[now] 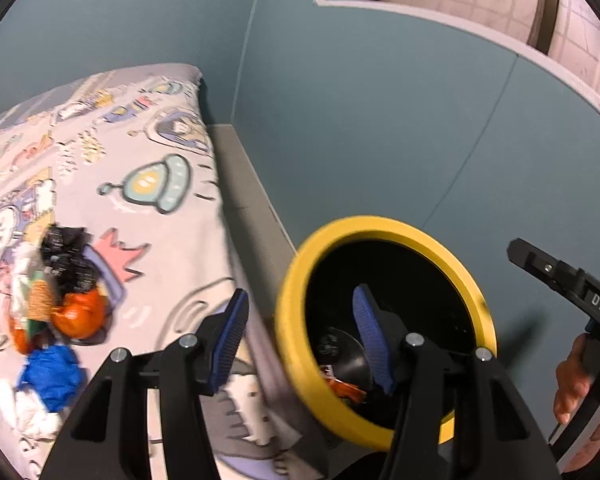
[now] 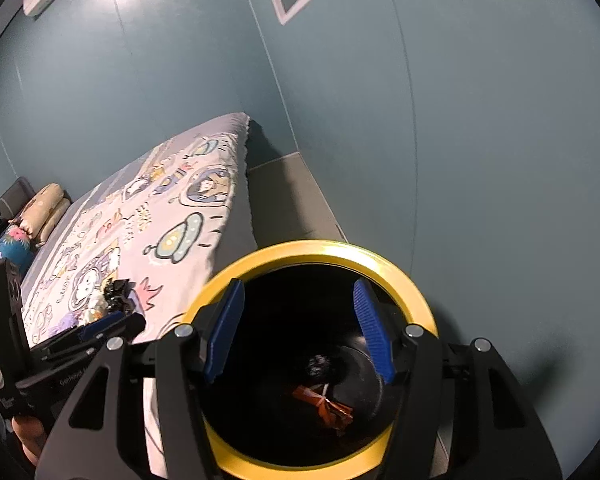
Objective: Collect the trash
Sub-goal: 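Move both tools back over the trash pile on the bed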
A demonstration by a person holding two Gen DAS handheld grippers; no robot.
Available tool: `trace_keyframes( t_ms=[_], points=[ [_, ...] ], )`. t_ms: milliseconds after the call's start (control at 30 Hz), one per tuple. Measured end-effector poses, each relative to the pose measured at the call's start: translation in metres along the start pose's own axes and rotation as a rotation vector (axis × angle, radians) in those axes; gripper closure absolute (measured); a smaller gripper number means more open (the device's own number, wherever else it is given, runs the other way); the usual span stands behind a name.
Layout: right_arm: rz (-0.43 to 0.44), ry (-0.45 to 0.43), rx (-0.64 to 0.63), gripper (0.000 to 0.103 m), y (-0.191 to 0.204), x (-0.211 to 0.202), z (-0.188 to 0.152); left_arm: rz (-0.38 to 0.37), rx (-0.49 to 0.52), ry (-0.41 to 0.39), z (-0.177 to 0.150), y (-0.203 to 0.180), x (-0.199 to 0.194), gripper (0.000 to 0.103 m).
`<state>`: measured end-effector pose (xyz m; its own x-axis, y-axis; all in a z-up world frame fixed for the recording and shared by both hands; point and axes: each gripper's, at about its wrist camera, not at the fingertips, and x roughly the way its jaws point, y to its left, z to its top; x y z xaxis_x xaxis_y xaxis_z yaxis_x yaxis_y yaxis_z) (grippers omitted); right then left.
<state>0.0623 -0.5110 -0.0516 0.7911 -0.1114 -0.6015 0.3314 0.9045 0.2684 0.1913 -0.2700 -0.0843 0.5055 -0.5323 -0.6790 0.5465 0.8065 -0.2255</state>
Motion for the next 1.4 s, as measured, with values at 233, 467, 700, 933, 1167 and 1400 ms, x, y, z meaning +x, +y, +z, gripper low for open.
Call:
trace_keyframes(
  t_ms=[233,467,700,933,1167,1400],
  points=[
    [0.045,-0.021,-0.070,0.047,0.040,-0.013,0.004,0.087,-0.029,-0.061,0.007,0.041,-0.042,0.044],
    [0.105,-0.027,-0.138,0.041,0.093,-0.016,0.006,0.191,-0.061,-0.130,0.011,0.093,-0.094,0.036],
    [0.159,-0.026,-0.209,0.038,0.142,-0.019,0.005,0.275,-0.116,-0.189,0.009,0.140,-0.144,0.027],
    [0.213,-0.010,-0.273,0.037,0.193,-0.016,-0.006,0.351,-0.176,-0.236,-0.003,0.185,-0.184,0.020],
    [0.259,0.019,-0.334,0.036,0.239,-0.005,-0.024,0.390,-0.265,-0.258,-0.023,0.229,-0.205,0.017],
    [0.308,0.074,-0.391,0.036,0.279,0.015,-0.051,0.435,-0.327,-0.244,-0.048,0.271,-0.202,0.014]
  ],
)
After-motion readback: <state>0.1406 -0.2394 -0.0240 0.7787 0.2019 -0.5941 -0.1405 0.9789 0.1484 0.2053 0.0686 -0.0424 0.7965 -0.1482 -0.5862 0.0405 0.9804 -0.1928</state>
